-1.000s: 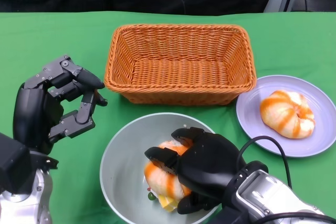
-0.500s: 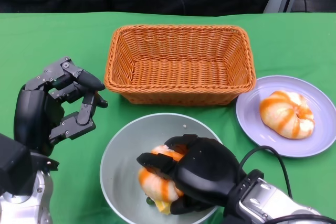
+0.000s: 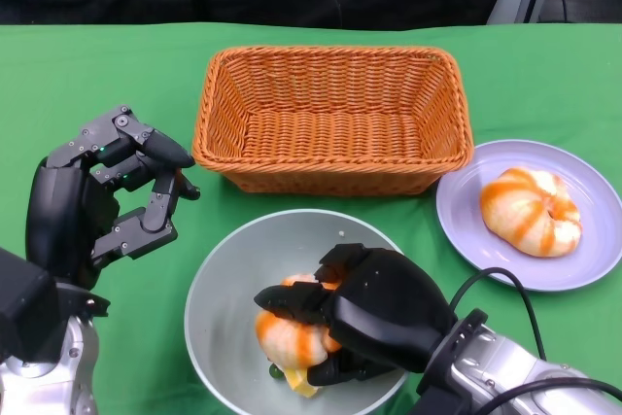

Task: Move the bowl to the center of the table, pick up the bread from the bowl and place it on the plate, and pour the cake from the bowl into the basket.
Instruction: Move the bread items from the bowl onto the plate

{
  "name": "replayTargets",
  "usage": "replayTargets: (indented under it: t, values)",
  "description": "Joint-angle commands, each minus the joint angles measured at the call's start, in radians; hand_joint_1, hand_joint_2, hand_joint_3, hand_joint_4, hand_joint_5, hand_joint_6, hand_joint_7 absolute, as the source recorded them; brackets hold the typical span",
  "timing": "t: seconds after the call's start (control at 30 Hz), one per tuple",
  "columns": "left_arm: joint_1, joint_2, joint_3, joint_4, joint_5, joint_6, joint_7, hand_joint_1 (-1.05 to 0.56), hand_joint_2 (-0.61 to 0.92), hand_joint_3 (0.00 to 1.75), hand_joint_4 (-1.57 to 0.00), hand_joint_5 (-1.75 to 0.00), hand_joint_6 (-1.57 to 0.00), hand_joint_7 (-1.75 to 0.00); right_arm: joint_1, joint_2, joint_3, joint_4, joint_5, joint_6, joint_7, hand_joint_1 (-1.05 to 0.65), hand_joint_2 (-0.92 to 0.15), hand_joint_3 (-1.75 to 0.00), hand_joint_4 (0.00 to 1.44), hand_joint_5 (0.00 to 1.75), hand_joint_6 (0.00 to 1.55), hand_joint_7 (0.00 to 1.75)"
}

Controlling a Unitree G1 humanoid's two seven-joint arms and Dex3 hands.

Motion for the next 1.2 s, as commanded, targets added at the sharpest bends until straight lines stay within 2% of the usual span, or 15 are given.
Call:
replayTargets:
  t: [0.03, 0.2, 0.27, 0.33, 0.43, 0.5, 0.57, 0.67, 0.73, 0.77, 0.87, 1.0, 1.07, 1.2]
  values:
    - [-0.002, 0.010, 0.005, 0.001, -0.015, -0.011, -0.001, -0.04, 0.58, 1.07, -0.75, -1.52, -0.79, -1.28, 0.035, -0.017, 0.021, 0.040, 0.001, -0.007, 0.022, -0.34, -0.92, -0.17, 0.83, 1.02, 1.11, 0.01]
    - [-0.005, 0.014, 0.006, 0.012, -0.001, -0.023, 0.004, -0.04, 0.58, 1.07, -0.76, -1.51, -0.79, -1.29, 0.028, -0.011, 0.007, 0.054, 0.023, -0.026, -0.029, -0.33, -0.92, -0.18, 0.84, 1.03, 1.12, 0.01]
    - [-0.007, 0.014, 0.006, 0.016, 0.004, -0.027, 0.007, -0.04, 0.58, 1.07, -0.76, -1.51, -0.80, -1.29, 0.024, -0.008, -0.003, 0.060, 0.031, -0.038, -0.060, -0.29, -0.92, -0.19, 0.78, 1.17, 1.13, 0.01]
    - [-0.008, 0.015, 0.006, 0.019, 0.006, -0.028, 0.008, -0.04, 0.58, 1.07, -0.77, -1.51, -0.80, -1.29, 0.022, -0.006, -0.012, 0.059, 0.042, -0.047, -0.074, -0.28, -0.92, -0.19, 0.76, 1.22, 1.14, 0.02]
    - [-0.010, 0.015, 0.008, 0.026, -0.004, -0.030, 0.000, -0.03, 0.59, 1.08, -0.76, -1.51, -0.80, -1.29, 0.016, -0.003, -0.036, 0.064, 0.085, -0.096, -0.120, -0.22, -0.92, -0.16, 0.70, 1.48, 1.19, 0.09]
    - [-0.014, 0.017, 0.008, 0.039, -0.009, -0.043, -0.008, -0.03, 0.59, 1.08, -0.76, -1.51, -0.80, -1.30, 0.011, -0.003, -0.048, 0.072, 0.101, -0.125, -0.141, -0.20, -0.92, -0.14, 0.65, 1.64, 0.84, 0.85]
    - [-0.014, 0.018, 0.008, 0.044, -0.002, -0.050, -0.002, -0.03, 0.58, 1.08, -0.76, -1.51, -0.79, -1.30, 0.008, -0.002, -0.063, 0.075, 0.110, -0.153, -0.174, -0.19, -0.92, -0.13, 0.63, 1.72, 0.65, 1.23]
    - [-0.015, 0.018, 0.008, 0.050, -0.001, -0.054, 0.000, -0.04, 0.58, 1.08, -0.77, -1.51, -0.79, -1.30, 0.004, 0.004, -0.083, 0.080, 0.117, -0.184, -0.236, -0.17, -0.92, -0.10, 0.66, 1.74, 0.58, 1.44]
    - [-0.014, 0.018, 0.007, 0.047, -0.002, -0.046, 0.002, -0.05, 0.58, 1.07, -0.77, -1.51, -0.80, -1.30, 0.004, 0.002, -0.097, 0.066, 0.132, -0.196, -0.233, -0.17, -0.92, -0.15, 0.67, 1.75, 0.54, 1.54]
    - [-0.013, 0.018, 0.007, 0.045, 0.000, -0.043, 0.004, -0.05, 0.58, 1.07, -0.77, -1.51, -0.80, -1.30, 0.008, -0.001, -0.109, 0.047, 0.146, -0.199, -0.217, -0.19, -0.92, -0.17, 0.67, 1.71, 0.56, 1.43]
    - [-0.014, 0.021, 0.008, 0.049, 0.000, -0.043, 0.004, -0.04, 0.58, 1.08, -0.77, -1.51, -0.80, -1.29, 0.020, -0.008, -0.137, -0.001, 0.177, -0.207, -0.181, -0.20, -0.92, -0.18, 0.77, 1.46, 0.76, 0.97]
    - [-0.019, 0.026, 0.012, 0.063, -0.004, -0.055, -0.004, -0.04, 0.57, 1.08, -0.77, -1.50, -0.80, -1.29, 0.037, -0.009, -0.160, -0.044, 0.187, -0.206, -0.163, -0.16, -0.92, -0.28, 0.82, 1.37, 0.84, 0.90]
    - [-0.021, 0.028, 0.012, 0.071, -0.008, -0.062, -0.010, -0.05, 0.58, 1.08, -0.77, -1.50, -0.80, -1.29, 0.047, -0.010, -0.167, -0.061, 0.190, -0.201, -0.147, -0.15, -0.92, -0.29, 0.82, 1.36, 0.84, 0.90]
    - [-0.020, 0.026, 0.012, 0.065, -0.030, -0.047, -0.021, -0.05, 0.58, 1.08, -0.77, -1.50, -0.80, -1.29, 0.061, -0.010, -0.180, -0.080, 0.190, -0.209, -0.133, -0.15, -0.92, -0.24, 0.88, 1.24, 0.85, 0.90]
